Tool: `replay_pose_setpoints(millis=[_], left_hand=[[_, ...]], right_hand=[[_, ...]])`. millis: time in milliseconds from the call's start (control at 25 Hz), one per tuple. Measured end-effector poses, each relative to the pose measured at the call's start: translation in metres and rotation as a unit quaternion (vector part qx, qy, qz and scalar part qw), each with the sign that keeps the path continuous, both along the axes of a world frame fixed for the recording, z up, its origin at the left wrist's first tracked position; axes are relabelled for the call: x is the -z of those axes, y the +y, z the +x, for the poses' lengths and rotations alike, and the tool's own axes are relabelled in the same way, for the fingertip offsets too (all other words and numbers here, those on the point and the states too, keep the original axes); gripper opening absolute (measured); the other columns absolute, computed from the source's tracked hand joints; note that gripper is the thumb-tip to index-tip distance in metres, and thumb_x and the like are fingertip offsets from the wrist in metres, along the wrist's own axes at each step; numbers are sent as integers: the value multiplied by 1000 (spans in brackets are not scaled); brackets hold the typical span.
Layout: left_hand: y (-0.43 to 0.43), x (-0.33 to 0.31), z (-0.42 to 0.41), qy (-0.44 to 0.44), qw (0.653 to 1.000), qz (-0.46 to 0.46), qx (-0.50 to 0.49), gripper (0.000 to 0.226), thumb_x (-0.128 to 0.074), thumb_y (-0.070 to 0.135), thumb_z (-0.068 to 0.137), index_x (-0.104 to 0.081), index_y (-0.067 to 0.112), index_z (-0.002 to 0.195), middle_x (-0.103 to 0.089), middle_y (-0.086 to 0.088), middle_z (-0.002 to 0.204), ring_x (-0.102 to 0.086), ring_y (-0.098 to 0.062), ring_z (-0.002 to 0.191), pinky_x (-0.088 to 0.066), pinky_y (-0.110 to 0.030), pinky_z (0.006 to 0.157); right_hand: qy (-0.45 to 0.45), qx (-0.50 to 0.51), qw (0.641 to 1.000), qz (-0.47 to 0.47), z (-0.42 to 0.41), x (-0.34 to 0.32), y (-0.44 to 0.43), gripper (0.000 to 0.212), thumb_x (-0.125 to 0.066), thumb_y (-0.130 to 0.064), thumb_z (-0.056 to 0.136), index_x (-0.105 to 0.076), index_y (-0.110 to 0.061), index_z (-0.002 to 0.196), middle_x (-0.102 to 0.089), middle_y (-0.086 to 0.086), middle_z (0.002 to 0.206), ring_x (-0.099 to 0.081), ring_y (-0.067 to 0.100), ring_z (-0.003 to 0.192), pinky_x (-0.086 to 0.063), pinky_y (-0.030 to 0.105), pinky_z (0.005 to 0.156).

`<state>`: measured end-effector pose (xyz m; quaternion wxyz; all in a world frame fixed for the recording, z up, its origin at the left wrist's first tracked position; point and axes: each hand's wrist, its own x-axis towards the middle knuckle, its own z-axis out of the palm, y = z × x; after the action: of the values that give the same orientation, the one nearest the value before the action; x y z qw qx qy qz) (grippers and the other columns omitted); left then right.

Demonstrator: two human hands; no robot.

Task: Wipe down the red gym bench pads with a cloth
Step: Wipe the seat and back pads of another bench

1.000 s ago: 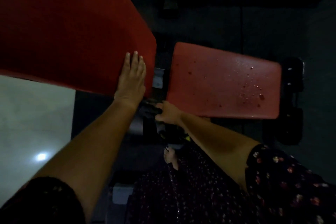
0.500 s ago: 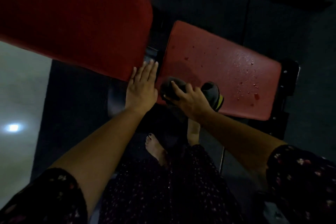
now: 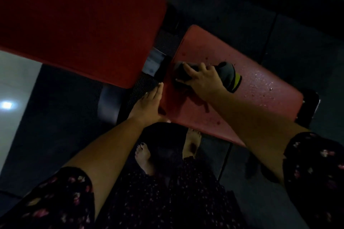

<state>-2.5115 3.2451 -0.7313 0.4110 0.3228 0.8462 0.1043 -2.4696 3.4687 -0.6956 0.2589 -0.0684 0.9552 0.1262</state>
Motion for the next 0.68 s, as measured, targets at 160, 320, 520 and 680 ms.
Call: replay_pose_setpoints(millis=[160, 320, 520, 680], left_hand=[[-2, 12, 13, 43, 999, 17, -26, 129, -78, 55, 71, 12, 13, 154, 1, -8, 164, -20, -29, 146, -29, -42, 114], [-5, 20, 23, -11, 991, 9, -134, 136, -83, 48, 68, 21, 22, 152, -4, -11, 162, -30, -34, 141, -44, -50, 101], [4, 20, 10, 52, 999, 1, -3, 135, -79, 57, 68, 20, 19, 152, 17, -2, 162, -7, -28, 149, -28, -47, 115], [10, 24, -8, 108, 984, -38, 140, 143, -65, 78, 63, 34, 10, 141, 40, -5, 150, 29, -15, 140, 10, -35, 119]], right_hand=[[33, -15, 999, -28, 22, 2, -38, 58, -41, -26, 100, -17, -40, 151, -5, 14, 160, -41, 45, 118, -45, 46, 84], [6, -131, 991, -35, 54, 15, -55, 59, -49, -30, 97, -25, -36, 150, -9, 14, 159, -45, 45, 113, -50, 46, 77], [-28, -193, 981, 3, -10, 12, 12, 68, -41, -21, 100, -3, -44, 152, 3, 11, 157, -36, 45, 122, -47, 46, 81], [45, -19, 999, 10, -57, 10, 66, 48, -24, -43, 103, -19, -41, 151, -19, 11, 155, -42, 41, 116, -44, 44, 78]])
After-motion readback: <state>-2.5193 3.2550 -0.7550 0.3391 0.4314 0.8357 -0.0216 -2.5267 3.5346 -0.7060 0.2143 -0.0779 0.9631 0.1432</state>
